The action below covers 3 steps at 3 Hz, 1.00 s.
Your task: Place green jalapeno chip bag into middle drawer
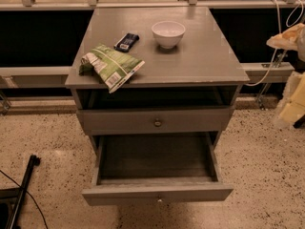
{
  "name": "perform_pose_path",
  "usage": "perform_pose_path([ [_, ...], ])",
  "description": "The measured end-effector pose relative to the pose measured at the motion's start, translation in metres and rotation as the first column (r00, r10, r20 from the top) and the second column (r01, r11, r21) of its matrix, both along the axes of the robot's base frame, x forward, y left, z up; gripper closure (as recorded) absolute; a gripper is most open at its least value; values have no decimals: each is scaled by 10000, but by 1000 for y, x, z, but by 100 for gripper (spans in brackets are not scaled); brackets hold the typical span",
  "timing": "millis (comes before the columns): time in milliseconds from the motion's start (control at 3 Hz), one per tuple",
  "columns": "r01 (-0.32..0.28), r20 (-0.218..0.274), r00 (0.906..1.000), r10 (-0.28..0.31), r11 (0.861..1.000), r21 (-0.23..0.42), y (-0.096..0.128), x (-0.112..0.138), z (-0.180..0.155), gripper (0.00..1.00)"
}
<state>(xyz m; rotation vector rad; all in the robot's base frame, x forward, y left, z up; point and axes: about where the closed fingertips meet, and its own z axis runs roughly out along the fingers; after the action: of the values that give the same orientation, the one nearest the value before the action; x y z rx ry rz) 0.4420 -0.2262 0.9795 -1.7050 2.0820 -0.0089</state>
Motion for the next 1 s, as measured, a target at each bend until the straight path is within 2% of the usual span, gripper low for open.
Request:
perform_pose_path([
  [333,0,0,10000,0,10000,0,0,0,0,0],
  [667,-428,-25,9991,429,9990,120,21,17,-6,0],
  [1000,-1706,105,9853,1703,9838,553,97,68,-26,0],
])
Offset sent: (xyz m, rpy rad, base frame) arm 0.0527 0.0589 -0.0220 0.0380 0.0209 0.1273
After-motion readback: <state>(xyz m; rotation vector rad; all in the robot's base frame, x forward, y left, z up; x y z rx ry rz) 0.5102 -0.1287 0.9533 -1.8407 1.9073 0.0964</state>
